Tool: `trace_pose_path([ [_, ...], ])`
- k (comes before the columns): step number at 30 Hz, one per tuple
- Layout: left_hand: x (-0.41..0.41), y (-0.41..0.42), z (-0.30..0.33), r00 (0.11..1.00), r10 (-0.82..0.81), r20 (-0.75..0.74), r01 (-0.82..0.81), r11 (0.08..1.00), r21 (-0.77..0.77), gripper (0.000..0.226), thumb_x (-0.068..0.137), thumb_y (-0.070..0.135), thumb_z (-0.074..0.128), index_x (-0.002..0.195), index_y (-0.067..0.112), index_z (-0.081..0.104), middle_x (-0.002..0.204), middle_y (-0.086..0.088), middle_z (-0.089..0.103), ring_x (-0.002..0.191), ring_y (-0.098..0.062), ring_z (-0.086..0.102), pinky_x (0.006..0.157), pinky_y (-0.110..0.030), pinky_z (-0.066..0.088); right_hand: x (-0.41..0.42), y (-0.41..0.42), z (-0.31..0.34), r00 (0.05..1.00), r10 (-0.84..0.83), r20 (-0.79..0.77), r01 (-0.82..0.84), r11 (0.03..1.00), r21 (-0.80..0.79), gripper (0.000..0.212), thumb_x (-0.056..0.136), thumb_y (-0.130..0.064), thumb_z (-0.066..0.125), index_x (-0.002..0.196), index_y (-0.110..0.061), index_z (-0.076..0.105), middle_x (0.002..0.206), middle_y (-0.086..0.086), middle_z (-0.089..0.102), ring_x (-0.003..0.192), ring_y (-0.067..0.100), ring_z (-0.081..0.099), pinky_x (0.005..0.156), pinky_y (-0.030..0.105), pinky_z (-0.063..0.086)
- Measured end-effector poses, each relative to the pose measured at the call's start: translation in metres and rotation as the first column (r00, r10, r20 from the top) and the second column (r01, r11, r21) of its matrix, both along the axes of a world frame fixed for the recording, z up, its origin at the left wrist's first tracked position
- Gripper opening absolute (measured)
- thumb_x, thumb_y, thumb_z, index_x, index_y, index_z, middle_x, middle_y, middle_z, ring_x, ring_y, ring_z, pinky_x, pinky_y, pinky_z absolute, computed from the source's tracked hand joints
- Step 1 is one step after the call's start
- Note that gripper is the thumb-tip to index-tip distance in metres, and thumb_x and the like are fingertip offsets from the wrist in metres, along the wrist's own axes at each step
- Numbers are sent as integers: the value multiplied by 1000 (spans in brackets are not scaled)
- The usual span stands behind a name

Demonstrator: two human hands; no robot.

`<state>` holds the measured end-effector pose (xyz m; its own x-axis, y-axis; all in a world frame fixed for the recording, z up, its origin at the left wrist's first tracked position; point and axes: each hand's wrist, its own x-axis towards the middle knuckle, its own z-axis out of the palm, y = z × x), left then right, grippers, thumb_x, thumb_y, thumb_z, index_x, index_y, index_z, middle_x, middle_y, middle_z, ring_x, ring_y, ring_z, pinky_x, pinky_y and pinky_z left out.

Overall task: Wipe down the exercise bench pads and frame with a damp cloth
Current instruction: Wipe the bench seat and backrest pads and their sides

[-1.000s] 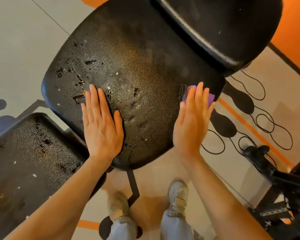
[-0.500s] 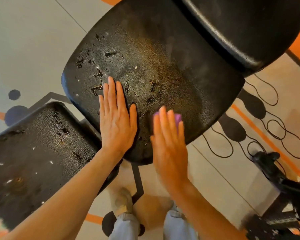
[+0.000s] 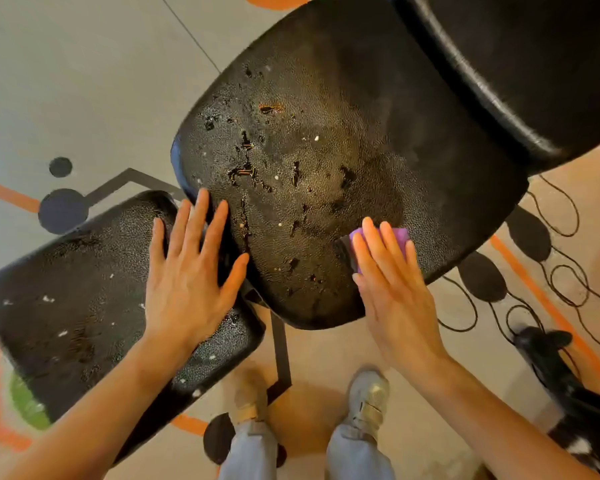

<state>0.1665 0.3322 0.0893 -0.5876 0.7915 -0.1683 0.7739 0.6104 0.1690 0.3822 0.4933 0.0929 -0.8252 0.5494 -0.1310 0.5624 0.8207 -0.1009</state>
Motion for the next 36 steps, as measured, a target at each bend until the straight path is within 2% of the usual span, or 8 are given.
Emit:
trace_pose_path([
  [5,1,1,-2,1000,10,-6,-10,1000,2,71,98,58,29,159,24,16,168,-2,7,155,-24,9,125,-49,0,-109,52,0,978,-145,-151,135,988,-75,50,103,-22,33,151,-9,23,160,9,14,149,26,7,122,45,7],
  [8,0,1,-3,1000,7,-13,-7,1000,6,71,99,57,30,159,23,17,168,-2,8,155,-24,10,125,-49,1,-76,42,-3,991,-10,-130,6,999,-34,50,102,-18,36,150,-7,25,159,10,19,149,26,11,122,45,10],
  [12,-1,1,-3,1000,-3,-26,3,1000,-5,71,99,56,31,159,20,19,167,-6,11,153,-27,17,124,-52,5,3,10,6,980,199,18,-198,979,-39,52,101,-24,28,152,-13,18,160,4,17,149,21,7,121,44,11],
  [18,-1,3,-3,999,0,-36,-1,999,-34,70,99,56,29,159,21,18,167,-7,11,153,-27,18,123,-54,10,-122,40,-2,988,46,-146,-54,997,-51,48,103,-17,35,149,-5,28,157,12,24,148,27,15,121,47,15],
  [21,-1,3,-3,1000,-6,-24,5,999,-35,71,99,56,28,159,21,15,168,-6,8,154,-26,15,124,-54,9,-58,24,-1,987,149,-55,-151,988,-35,50,102,-18,35,151,-10,24,159,6,19,149,22,11,122,45,12],
  [24,-1,2,-3,1000,-2,-19,1,1000,-29,71,100,55,30,159,20,16,168,-7,8,154,-25,16,124,-53,7,-14,10,9,983,181,-35,-184,976,-114,50,102,-24,29,150,-13,26,159,3,20,149,20,13,122,42,8],
  [30,-1,2,-3,1000,3,-5,-3,1000,-17,71,99,54,34,159,20,19,168,-7,9,153,-25,18,124,-51,6,-153,29,-4,984,126,-128,-131,991,-29,49,102,-15,37,149,-5,28,158,11,23,148,26,15,122,44,11],
  [36,-2,2,-1,1000,-2,12,3,999,-37,72,99,53,34,159,19,17,168,-8,7,153,-26,18,124,-50,3,-27,-8,14,995,95,-23,-97,990,-105,52,102,-24,29,151,-14,20,159,4,20,149,17,9,122,41,7],
])
